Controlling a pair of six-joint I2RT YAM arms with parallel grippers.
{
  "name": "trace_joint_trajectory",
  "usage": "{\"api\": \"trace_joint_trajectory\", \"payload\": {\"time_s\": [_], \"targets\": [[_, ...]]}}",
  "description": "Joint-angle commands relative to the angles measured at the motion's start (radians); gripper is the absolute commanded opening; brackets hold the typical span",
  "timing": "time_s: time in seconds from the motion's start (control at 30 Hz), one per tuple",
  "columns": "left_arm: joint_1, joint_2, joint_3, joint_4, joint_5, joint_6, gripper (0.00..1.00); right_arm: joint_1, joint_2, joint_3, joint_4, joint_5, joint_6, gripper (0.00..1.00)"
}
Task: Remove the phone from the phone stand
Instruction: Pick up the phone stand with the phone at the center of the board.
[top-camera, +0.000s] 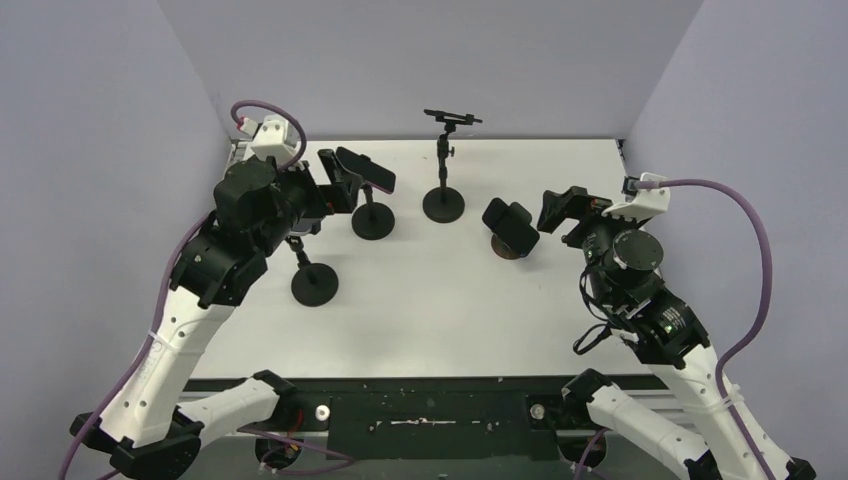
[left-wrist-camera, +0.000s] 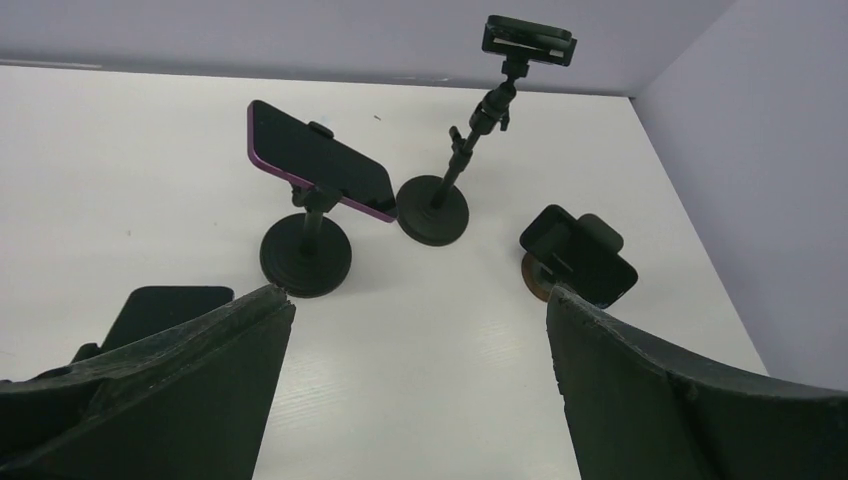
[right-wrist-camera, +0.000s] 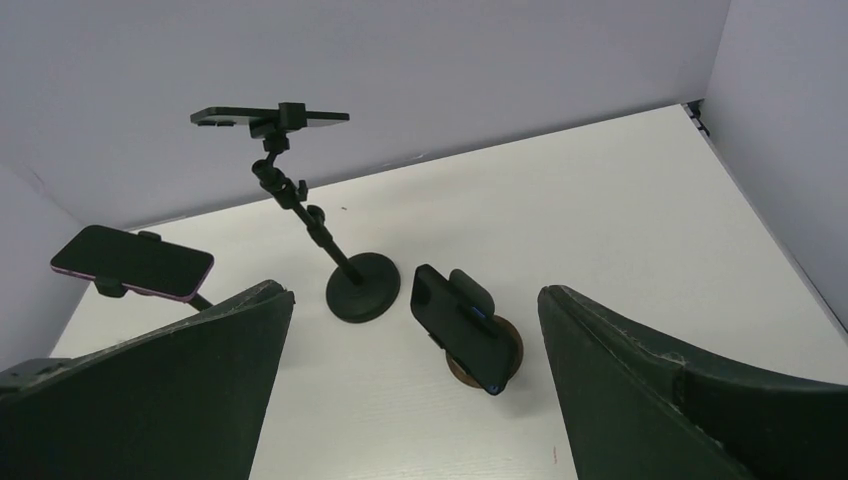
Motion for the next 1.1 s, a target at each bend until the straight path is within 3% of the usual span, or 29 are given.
{"api": "trace_joint_trajectory", "payload": {"time_s": [0.0, 0.27, 0.47, 0.83, 1.07], "targets": [[-0.004, -0.042, 0.001, 0.066, -0.051, 0.048, 0.97, -0.005, -0.031, -0.02, 0.069, 0.0, 0.002, 1.0], [-0.004, -0.108, -0.055, 0.055, -0.153, -0.005, 0.97, -0.005, -0.003, 0.049, 0.044, -0.26, -0.061, 1.0], [-0.004, -0.162, -0.097, -0.004, -0.206, -0.142, 0.97, -0.005, -0.002, 0.007, 0.082, -0.376, -0.062, 1.0], [-0.002, -0.247, -0.105, -0.28, -0.38, -0.431, 0.95, -0.003, 0.02, -0.076, 0.14, -0.496, 0.009, 1.0], [-0.002, -0.236, -0.134, -0.316, -0.385, -0.43, 0.93, -0.003, 0.057, -0.095, 0.143, -0.576, 0.025, 1.0]]}}
